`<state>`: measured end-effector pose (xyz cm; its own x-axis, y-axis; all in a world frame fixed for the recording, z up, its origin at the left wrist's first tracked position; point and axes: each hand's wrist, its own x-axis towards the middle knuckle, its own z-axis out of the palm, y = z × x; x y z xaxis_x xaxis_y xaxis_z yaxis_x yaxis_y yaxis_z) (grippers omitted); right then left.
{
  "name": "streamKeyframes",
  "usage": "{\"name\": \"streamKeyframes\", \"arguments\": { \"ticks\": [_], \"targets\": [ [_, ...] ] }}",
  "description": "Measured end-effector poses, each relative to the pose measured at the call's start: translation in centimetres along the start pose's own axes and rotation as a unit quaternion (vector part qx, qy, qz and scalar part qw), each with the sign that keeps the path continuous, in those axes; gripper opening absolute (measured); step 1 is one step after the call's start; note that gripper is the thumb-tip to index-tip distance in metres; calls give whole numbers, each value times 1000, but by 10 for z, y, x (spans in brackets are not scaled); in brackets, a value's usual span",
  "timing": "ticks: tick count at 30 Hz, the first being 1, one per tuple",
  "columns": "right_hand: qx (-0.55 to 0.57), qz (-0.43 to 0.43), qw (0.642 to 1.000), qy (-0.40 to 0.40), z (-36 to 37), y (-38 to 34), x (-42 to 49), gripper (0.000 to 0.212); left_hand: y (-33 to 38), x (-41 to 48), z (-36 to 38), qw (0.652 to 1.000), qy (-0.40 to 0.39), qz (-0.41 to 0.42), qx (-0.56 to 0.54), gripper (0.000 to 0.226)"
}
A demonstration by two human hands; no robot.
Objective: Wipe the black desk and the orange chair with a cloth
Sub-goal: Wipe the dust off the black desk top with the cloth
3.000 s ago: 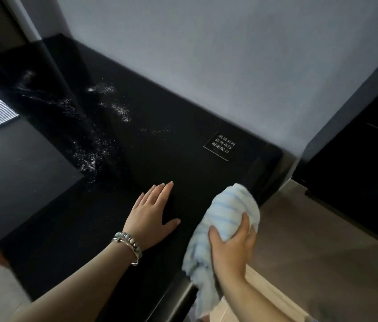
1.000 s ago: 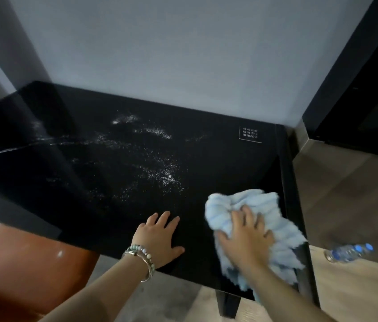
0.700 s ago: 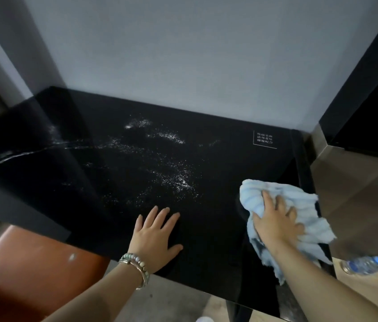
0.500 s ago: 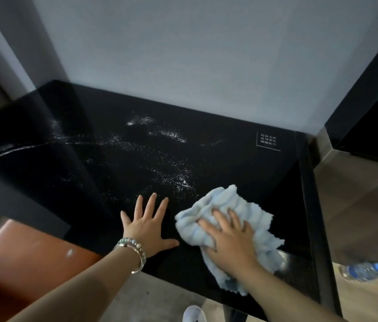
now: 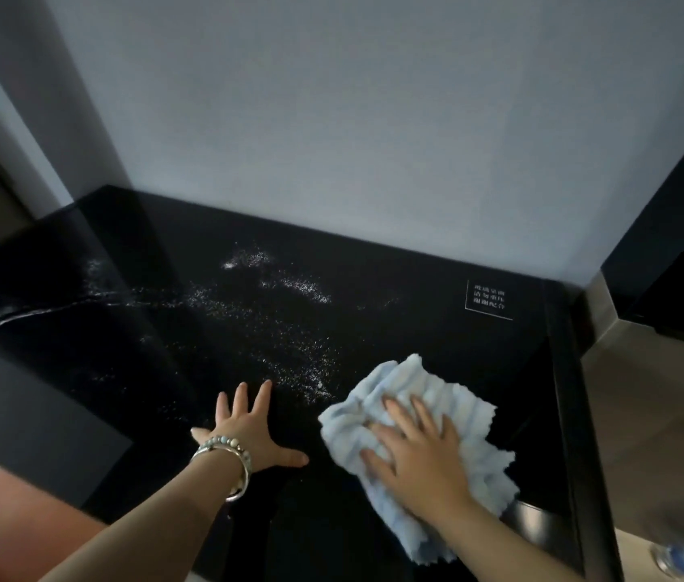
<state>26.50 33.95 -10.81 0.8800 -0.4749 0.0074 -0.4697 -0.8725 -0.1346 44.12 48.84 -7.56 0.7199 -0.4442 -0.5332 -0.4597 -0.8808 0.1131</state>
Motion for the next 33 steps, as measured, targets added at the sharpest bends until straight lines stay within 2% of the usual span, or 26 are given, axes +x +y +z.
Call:
{"name": "streamKeyframes", "arguments": {
  "ticks": [1, 2, 4, 5, 7, 9, 12, 14, 15, 16, 17, 18, 20, 22, 24, 26, 27, 29, 30, 31, 33],
  "targets": [
    [-13, 25, 999, 19, -1, 21, 9, 37, 0, 0, 0, 1000, -7, -3, 3, 129],
    [-15, 85, 996, 14, -6, 46, 20, 38, 0, 0, -1, 1000, -12, -4, 5, 128],
    [43, 272, 961, -3, -18, 90, 36, 47, 1, -1, -1, 1000, -16, -6, 10, 127],
    [66, 331, 941, 11, -22, 101, 41, 50, 1, -1, -2, 1000, -16, -6, 13, 127],
    [43, 367, 929, 37, -25, 95, 45, 52, 3, 0, -5, 1000, -14, -7, 14, 128],
    [20, 312, 949, 28, -15, 67, 48, 46, 6, 2, -8, 1000, -9, -11, 10, 129],
    [40, 119, 991, 53, -2, 13, 37, 41, 7, 3, -9, 1000, -3, -17, 16, 130],
    [17, -23, 998, 61, 5, 4, 32, 38, 6, 2, -8, 1000, 1, -18, 22, 130],
    [-1, -61, 996, 69, 4, 9, 35, 37, 6, 3, -7, 1000, 3, -17, 25, 130],
    [-23, -47, 995, 89, -1, 22, 42, 35, 5, 3, -6, 1000, 3, -16, 27, 129],
    [-30, 9, 995, 95, -6, 41, 50, 35, 5, 3, -6, 999, 1, -14, 29, 128],
    [-20, 105, 992, 74, -12, 63, 60, 36, 5, 2, -6, 999, -1, -12, 31, 127],
    [33, 292, 955, 30, -24, 96, 73, 42, 4, 1, -6, 999, -5, -7, 32, 126],
    [40, 362, 931, 33, -28, 93, 78, 45, 1, 3, -8, 1000, -2, 0, 27, 124],
    [31, 315, 948, 36, -21, 56, 76, 44, -2, 5, -7, 1000, 4, 8, 25, 121],
    [32, 153, 985, 79, -8, 11, 59, 39, -4, 6, -8, 1000, 5, 13, 24, 115],
    [32, 56, 995, 73, -4, -8, 47, 38, -5, 8, -10, 1000, 5, 14, 22, 111],
    [1, -73, 995, 65, 3, -13, 40, 40, -9, 14, -19, 1000, -3, 15, 1, 103],
    [-6, -67, 995, 77, 2, 0, 48, 38, -11, 18, -24, 1000, -7, 14, -14, 102],
    [-18, -11, 996, 90, -2, 17, 60, 36, -14, 22, -30, 1000, -6, 11, -21, 103],
    [2, 169, 985, 41, -13, 53, 81, 40, -15, 27, -38, 1000, 8, 7, 0, 108]
  ]
}}
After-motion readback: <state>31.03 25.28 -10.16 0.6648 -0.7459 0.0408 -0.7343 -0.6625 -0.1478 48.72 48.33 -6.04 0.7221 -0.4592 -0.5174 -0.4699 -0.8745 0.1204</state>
